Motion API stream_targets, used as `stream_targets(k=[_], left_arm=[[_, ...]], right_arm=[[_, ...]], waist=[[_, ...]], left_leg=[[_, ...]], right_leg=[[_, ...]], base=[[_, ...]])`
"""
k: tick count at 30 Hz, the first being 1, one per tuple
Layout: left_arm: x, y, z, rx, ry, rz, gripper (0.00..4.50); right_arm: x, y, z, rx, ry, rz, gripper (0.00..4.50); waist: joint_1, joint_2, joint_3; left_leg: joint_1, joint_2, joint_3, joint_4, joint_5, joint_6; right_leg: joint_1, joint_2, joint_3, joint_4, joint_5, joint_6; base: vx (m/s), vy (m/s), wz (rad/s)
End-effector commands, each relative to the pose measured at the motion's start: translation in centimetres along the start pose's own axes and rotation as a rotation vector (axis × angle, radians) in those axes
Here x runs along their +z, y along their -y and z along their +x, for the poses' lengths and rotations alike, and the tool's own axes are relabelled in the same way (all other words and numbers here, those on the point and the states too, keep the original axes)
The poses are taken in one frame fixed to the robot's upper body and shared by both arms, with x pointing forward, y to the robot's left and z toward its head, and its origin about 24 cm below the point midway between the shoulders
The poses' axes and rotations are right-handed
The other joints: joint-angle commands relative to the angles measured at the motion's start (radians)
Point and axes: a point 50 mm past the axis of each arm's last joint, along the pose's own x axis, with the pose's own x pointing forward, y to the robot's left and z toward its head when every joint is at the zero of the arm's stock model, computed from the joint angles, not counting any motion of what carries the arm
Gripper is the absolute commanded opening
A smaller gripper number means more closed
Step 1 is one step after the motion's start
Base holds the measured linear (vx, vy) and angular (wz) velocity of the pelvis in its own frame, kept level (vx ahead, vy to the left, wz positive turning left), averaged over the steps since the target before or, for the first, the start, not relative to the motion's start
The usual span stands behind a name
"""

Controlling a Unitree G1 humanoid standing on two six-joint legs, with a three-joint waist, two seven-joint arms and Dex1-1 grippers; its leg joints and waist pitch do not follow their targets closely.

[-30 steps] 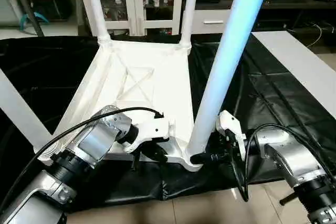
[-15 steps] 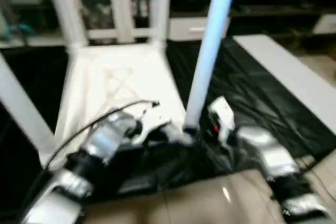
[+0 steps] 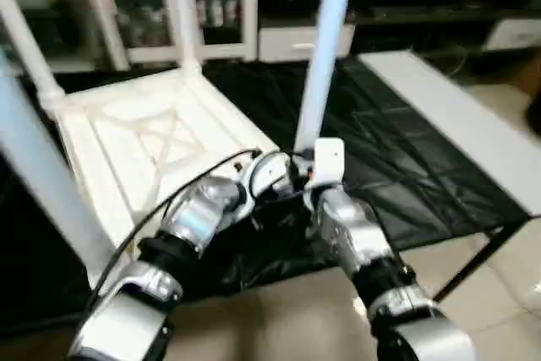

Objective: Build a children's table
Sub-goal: Rotate leg to tighten

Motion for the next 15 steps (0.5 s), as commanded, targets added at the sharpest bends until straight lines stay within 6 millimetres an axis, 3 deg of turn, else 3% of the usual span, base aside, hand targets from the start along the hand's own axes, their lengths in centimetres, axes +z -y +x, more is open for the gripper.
stream_targets(k=[1,2,3,4,6,8,10,13,15], left_arm=[[-1.9,2.2,1.0,-0.115,-0.066,-0.005,0.0],[-2.0,2.2,1.0,-0.12,-0.069,0.0,0.0],[-2.3,2.1,0.9,-0.128,-0.074,0.005,0.0],[-2.5,2.1,0.8,-0.135,-0.075,0.011,0.0],[-2.6,2.1,0.7,-0.143,-0.078,0.016,0.0],[-2.9,2.0,0.5,-0.163,-0.081,0.025,0.0],[-3.1,2.0,0.4,-0.177,-0.089,0.031,0.0],[-3.6,2.2,0.1,-0.227,-0.099,0.058,0.0],[-3.7,2.2,0.0,-0.231,-0.1,0.06,0.0]], right_arm=[[-1.3,0.5,-0.2,0.005,-0.045,-0.019,2.31],[-0.9,0.8,-0.3,0.01,-0.009,-0.033,2.87],[-0.3,1.4,-0.5,0.007,0.034,-0.06,2.87],[0.0,1.8,-0.7,0.016,0.054,-0.073,2.99],[0.4,2.3,-0.9,0.024,0.074,-0.089,3.14],[0.8,3.2,-1.3,0.034,0.09,-0.121,3.25],[1.0,4.0,-1.8,0.046,0.088,-0.144,3.41],[1.3,5.8,-3.1,0.145,0.076,-0.193,3.69],[1.4,6.0,-3.2,0.156,0.077,-0.204,3.86]], waist=[[0.005,0.002,-0.047],[0.001,0.006,-0.043],[-0.008,0.005,-0.03],[-0.01,0.005,-0.033],[-0.007,-0.001,-0.033],[-0.001,0.001,-0.034],[0.008,0.003,-0.036],[0.011,0.001,-0.039],[0.013,0.0,-0.04]], left_leg=[[-0.017,0.024,0.012,-0.079,0.002,0.02],[-0.012,0.029,0.019,-0.083,-0.027,0.024],[-0.026,0.029,0.027,-0.092,-0.147,0.018],[-0.03,0.033,0.029,-0.099,-0.214,0.011],[-0.02,0.034,0.036,-0.096,-0.245,0.021],[-0.024,0.033,0.041,-0.095,-0.2,0.037],[-0.032,0.034,0.043,-0.093,-0.106,0.055],[-0.03,0.033,0.046,-0.084,-0.04,0.076],[-0.028,0.031,0.05,-0.079,-0.02,0.095]], right_leg=[[0.038,-0.046,0.067,-0.081,-0.061,-0.12],[0.031,-0.043,0.065,-0.087,-0.026,-0.159],[0.036,-0.044,0.067,-0.1,-0.104,-0.199],[0.043,-0.049,0.065,-0.108,-0.182,-0.197],[0.031,-0.05,0.069,-0.117,-0.215,-0.193],[0.035,-0.05,0.074,-0.115,-0.185,-0.197],[0.044,-0.049,0.076,-0.102,-0.075,-0.209],[0.048,-0.044,0.079,-0.087,0.057,-0.24],[0.048,-0.043,0.081,-0.083,0.11,-0.259]], base=[[0.077,-0.017,-0.08],[-0.014,-0.056,0.23],[0.0,0.0,0.0],[0.0,0.0,0.0],[0.0,0.0,0.0],[0.0,0.0,0.0],[0.0,0.0,0.0],[0.0,0.0,0.0],[0.0,0.0,0.0]])
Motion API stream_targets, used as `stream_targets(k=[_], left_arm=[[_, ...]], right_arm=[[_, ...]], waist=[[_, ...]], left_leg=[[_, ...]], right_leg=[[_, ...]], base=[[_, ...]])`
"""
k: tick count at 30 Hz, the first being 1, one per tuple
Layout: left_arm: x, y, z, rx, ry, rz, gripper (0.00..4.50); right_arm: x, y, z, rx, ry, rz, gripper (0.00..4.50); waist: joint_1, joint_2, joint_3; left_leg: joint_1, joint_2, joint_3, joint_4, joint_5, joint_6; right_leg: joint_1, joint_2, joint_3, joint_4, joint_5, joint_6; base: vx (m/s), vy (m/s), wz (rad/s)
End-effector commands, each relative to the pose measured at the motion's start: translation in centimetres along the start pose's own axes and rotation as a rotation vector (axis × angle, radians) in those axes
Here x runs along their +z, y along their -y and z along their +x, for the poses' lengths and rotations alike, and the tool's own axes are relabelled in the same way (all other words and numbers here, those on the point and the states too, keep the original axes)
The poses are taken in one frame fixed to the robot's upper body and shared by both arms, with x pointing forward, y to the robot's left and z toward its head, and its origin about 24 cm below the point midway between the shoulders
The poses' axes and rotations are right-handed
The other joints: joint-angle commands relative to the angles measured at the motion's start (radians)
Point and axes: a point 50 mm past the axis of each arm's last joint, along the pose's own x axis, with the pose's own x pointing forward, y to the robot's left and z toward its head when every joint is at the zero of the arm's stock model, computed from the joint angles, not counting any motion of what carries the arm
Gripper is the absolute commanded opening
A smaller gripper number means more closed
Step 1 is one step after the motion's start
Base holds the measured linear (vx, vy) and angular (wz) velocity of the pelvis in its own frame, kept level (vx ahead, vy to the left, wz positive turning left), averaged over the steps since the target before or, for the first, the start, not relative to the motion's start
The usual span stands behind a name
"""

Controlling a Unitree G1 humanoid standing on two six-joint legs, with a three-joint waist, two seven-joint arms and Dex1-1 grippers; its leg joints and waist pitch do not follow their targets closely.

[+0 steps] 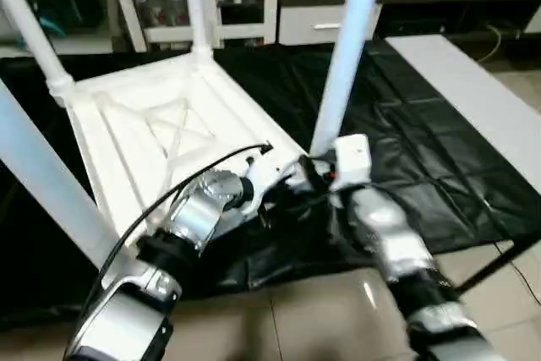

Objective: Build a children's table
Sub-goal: Rotate leg to tighten

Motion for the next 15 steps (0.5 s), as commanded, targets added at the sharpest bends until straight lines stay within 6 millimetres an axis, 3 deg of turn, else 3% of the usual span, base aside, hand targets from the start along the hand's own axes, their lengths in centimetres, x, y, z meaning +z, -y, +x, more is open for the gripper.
stream_targets(k=[1,2,3,6,9,15], left_arm=[[-4.3,1.9,0.2,-0.12,-0.177,-0.037,0.0],[-4.4,2.0,0.1,-0.147,-0.182,-0.027,0.0],[-4.6,2.3,-0.2,-0.203,-0.194,-0.014,0.0],[-5.1,3.0,-0.6,-0.3,-0.222,0.004,0.0],[-5.7,4.1,-1.4,-0.453,-0.282,0.03,0.0],[-5.7,4.5,-1.9,-0.524,-0.303,0.036,0.0]], right_arm=[[0.2,1.5,-0.9,0.004,-0.009,-0.042,3.86],[0.6,1.9,-1.3,0.065,-0.001,-0.076,3.96],[1.0,2.3,-2.0,0.163,0.001,-0.118,4.09],[1.5,2.6,-3.0,0.309,-0.009,-0.154,4.24],[1.4,2.7,-4.8,0.539,-0.06,-0.21,4.38],[1.1,2.8,-5.9,0.682,-0.126,-0.246,4.38]], waist=[[-0.004,0.004,-0.045],[-0.005,0.015,-0.044],[-0.005,0.01,-0.043],[-0.004,0.015,-0.044],[-0.002,0.015,-0.039],[-0.002,0.007,-0.04]], left_leg=[[-0.012,0.025,0.008,-0.053,-0.036,0.091],[-0.013,0.024,0.008,-0.052,-0.045,0.092],[-0.01,0.026,0.011,-0.051,-0.065,0.095],[-0.018,0.029,0.011,-0.052,-0.083,0.109],[-0.017,0.036,0.013,-0.054,-0.122,0.119],[-0.017,0.038,0.015,-0.056,-0.124,0.104]], right_leg=[[0.056,-0.048,0.048,-0.057,0.071,-0.257],[0.055,-0.048,0.047,-0.057,0.065,-0.261],[0.054,-0.047,0.047,-0.061,0.052,-0.263],[0.06,-0.052,0.047,-0.06,0.026,-0.27],[0.059,-0.052,0.045,-0.066,-0.015,-0.267],[0.059,-0.055,0.044,-0.07,-0.102,-0.259]], base=[[0.0,0.0,0.0],[0.0,0.0,0.0],[0.0,0.0,0.0],[0.0,0.0,0.0],[0.0,0.0,0.0],[0.0,0.0,0.0]])
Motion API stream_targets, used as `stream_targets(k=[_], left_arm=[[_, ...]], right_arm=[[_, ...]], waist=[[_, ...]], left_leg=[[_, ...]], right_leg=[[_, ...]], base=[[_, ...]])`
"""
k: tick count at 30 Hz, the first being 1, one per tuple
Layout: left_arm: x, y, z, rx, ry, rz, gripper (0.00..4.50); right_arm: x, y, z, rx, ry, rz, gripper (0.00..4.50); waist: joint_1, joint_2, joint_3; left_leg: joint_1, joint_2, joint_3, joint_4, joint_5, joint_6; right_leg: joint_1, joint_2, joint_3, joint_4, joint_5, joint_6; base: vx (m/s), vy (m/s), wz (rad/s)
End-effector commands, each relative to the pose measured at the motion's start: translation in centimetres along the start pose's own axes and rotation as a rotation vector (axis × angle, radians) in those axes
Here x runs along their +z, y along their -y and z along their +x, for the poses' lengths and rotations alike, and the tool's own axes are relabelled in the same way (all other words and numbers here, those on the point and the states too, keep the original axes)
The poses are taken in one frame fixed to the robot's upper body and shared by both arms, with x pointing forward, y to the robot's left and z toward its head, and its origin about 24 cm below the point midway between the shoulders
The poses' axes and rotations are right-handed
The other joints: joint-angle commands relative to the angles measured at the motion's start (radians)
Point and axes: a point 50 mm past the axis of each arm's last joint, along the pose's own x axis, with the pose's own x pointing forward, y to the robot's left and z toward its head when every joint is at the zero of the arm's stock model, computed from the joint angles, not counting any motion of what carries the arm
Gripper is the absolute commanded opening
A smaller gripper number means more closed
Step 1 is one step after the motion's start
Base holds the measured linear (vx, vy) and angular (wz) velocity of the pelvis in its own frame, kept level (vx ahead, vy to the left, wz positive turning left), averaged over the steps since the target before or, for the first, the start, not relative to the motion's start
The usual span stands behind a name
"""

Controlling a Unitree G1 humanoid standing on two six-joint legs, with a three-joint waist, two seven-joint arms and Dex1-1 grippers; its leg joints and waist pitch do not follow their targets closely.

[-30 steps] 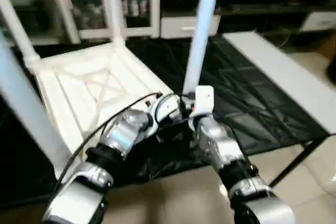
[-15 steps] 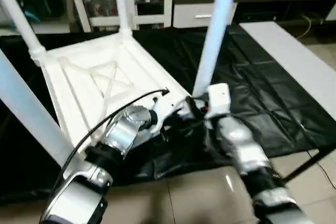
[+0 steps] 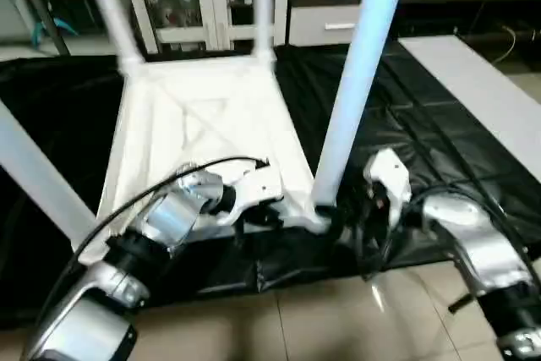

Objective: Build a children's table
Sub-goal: Rotate leg to tighten

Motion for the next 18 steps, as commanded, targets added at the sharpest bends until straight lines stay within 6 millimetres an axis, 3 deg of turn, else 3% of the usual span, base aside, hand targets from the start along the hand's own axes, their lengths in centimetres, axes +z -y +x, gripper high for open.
stream_targets(k=[1,2,3,6,7,9,11,14,15,18], left_arm=[[-3.8,3.3,2.7,-0.195,-0.17,-0.098,0.0],[-3.8,3.4,2.6,-0.208,-0.174,-0.098,0.0],[-3.9,3.8,2.4,-0.24,-0.183,-0.101,0.0],[-4.0,4.1,2.3,-0.256,-0.188,-0.103,0.0],[-4.0,4.2,2.3,-0.259,-0.19,-0.104,0.0],[-4.0,4.2,2.2,-0.256,-0.193,-0.104,0.0],[-4.0,4.2,2.2,-0.255,-0.194,-0.104,0.0],[-4.0,4.3,2.2,-0.253,-0.198,-0.106,0.0],[-4.0,4.3,2.2,-0.254,-0.198,-0.107,0.0],[-4.0,4.4,2.1,-0.253,-0.2,-0.112,0.0]], right_arm=[[0.4,-0.3,-0.1,0.053,-0.001,-0.013,4.38],[0.4,-0.4,-0.1,0.073,-0.007,-0.021,4.38],[0.5,-0.8,0.2,0.135,-0.02,-0.025,4.38],[0.5,-1.1,0.5,0.177,-0.03,-0.018,4.38],[0.4,-1.1,0.8,0.192,-0.038,-0.022,4.38],[0.2,-0.9,1.2,0.215,-0.051,-0.026,4.38],[0.2,-0.7,1.5,0.214,-0.052,-0.025,4.02],[0.3,-0.4,1.9,0.229,-0.049,-0.023,3.99],[0.4,-0.4,2.0,0.237,-0.05,-0.023,3.91],[0.3,-0.5,2.0,0.269,-0.061,-0.026,3.6]], waist=[[-0.003,-0.01,-0.035],[-0.003,-0.012,-0.035],[-0.004,-0.019,-0.035],[-0.005,-0.013,-0.038],[-0.005,-0.022,-0.039],[-0.005,-0.019,-0.04],[-0.005,-0.019,-0.039],[-0.004,-0.018,-0.041],[-0.005,-0.023,-0.043],[-0.004,-0.024,-0.043]], left_leg=[[-0.009,0.028,0.003,-0.063,-0.128,0.095],[-0.009,0.028,0.003,-0.063,-0.124,0.095],[-0.011,0.027,0.004,-0.062,-0.112,0.098],[-0.014,0.027,0.002,-0.06,-0.077,0.108],[-0.013,0.027,0.003,-0.059,-0.075,0.11],[-0.013,0.027,0.003,-0.058,-0.078,0.113],[-0.012,0.027,0.003,-0.059,-0.086,0.107],[-0.011,0.027,0.003,-0.058,-0.076,0.103],[-0.014,0.026,0.002,-0.057,-0.063,0.107],[-0.013,0.026,0.003,-0.055,-0.048,0.117]], right_leg=[[0.05,-0.05,0.044,-0.066,-0.12,-0.254],[0.05,-0.051,0.044,-0.066,-0.12,-0.254],[0.051,-0.051,0.044,-0.065,-0.112,-0.252],[0.051,-0.05,0.042,-0.059,-0.072,-0.257],[0.051,-0.049,0.041,-0.059,-0.066,-0.258],[0.05,-0.052,0.04,-0.056,-0.067,-0.267],[0.049,-0.051,0.041,-0.06,-0.087,-0.265],[0.05,-0.05,0.041,-0.056,-0.065,-0.268],[0.052,-0.05,0.04,-0.052,-0.044,-0.273],[0.053,-0.05,0.04,-0.051,-0.026,-0.275]], base=[[0.0,0.0,0.0],[0.0,0.0,0.0],[0.0,0.0,0.0],[0.0,0.0,0.0],[0.0,0.0,0.0],[0.0,0.0,0.0],[0.0,0.0,0.0],[0.0,0.0,0.0],[0.0,0.0,0.0],[0.0,0.0,0.0]])
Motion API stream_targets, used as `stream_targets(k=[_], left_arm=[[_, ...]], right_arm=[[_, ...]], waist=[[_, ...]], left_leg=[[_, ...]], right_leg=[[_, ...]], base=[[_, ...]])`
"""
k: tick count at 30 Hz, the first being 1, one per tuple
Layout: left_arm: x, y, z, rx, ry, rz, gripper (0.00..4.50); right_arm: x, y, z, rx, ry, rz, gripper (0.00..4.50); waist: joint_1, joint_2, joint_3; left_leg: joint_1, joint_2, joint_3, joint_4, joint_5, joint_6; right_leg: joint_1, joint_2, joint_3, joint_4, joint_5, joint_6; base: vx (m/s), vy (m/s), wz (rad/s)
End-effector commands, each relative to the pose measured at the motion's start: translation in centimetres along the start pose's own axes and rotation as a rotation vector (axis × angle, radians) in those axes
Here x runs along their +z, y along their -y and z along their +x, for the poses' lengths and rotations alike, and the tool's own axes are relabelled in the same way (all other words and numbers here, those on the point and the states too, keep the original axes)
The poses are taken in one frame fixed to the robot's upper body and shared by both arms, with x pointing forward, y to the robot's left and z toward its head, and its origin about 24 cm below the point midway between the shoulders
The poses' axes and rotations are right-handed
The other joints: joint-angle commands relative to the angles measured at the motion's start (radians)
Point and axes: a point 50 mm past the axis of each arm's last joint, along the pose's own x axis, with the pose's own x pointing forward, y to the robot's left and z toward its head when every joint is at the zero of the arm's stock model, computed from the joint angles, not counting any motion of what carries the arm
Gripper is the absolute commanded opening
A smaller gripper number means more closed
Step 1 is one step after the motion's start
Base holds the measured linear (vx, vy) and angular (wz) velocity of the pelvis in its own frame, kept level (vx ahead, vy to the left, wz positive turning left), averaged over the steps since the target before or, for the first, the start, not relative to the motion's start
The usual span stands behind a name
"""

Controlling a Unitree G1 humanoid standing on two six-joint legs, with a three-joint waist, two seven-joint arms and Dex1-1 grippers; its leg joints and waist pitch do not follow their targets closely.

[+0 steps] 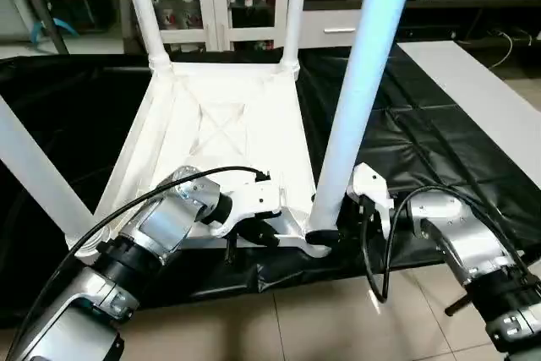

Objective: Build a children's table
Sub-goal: Rotate leg to tighten

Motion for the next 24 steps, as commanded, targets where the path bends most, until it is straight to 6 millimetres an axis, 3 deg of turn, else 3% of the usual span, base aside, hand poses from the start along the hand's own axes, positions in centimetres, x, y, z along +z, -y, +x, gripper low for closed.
stream_targets(k=[1,2,13,20,23,24], left_arm=[[-3.8,2.9,3.0,-0.176,-0.159,-0.105,0.0],[-3.8,3.0,2.9,-0.174,-0.16,-0.109,0.0],[-4.0,3.2,2.8,-0.18,-0.177,-0.118,0.0],[-4.1,3.1,2.8,-0.163,-0.179,-0.124,0.0],[-4.0,2.6,2.8,-0.116,-0.172,-0.124,0.0],[-3.8,2.2,3.0,-0.073,-0.154,-0.129,0.0]], right_arm=[[0.2,0.2,-0.1,0.016,-0.022,-0.023,3.57],[0.1,0.1,-0.1,0.025,-0.024,-0.021,3.47],[-0.5,0.1,-0.1,0.042,-0.022,0.013,2.52],[-1.2,0.1,0.0,-0.01,0.013,0.078,2.38],[-1.5,0.6,0.1,-0.093,0.033,0.11,2.35],[-1.7,0.8,0.2,-0.141,0.036,0.129,2.35]], waist=[[-0.001,-0.01,-0.038],[-0.001,-0.014,-0.038],[-0.002,-0.01,-0.041],[-0.002,-0.011,-0.041],[-0.005,-0.01,-0.038],[-0.007,-0.008,-0.032]], left_leg=[[-0.013,0.025,0.002,-0.056,-0.049,0.114],[-0.013,0.024,0.002,-0.056,-0.047,0.117],[-0.01,0.025,0.002,-0.054,-0.051,0.116],[-0.008,0.025,0.002,-0.056,-0.07,0.105],[-0.008,0.026,0.001,-0.061,-0.108,0.088],[-0.007,0.026,0.001,-0.066,-0.157,0.073]], right_leg=[[0.054,-0.049,0.041,-0.051,-0.023,-0.277],[0.054,-0.049,0.04,-0.051,-0.024,-0.276],[0.053,-0.048,0.039,-0.049,-0.013,-0.288],[0.053,-0.047,0.039,-0.051,-0.017,-0.288],[0.052,-0.047,0.039,-0.056,-0.061,-0.279],[0.05,-0.048,0.039,-0.064,-0.127,-0.265]], base=[[0.0,0.0,0.0],[0.0,0.0,0.0],[0.0,0.0,0.0],[0.0,0.0,0.0],[0.0,0.0,0.0],[0.0,0.0,0.0]])
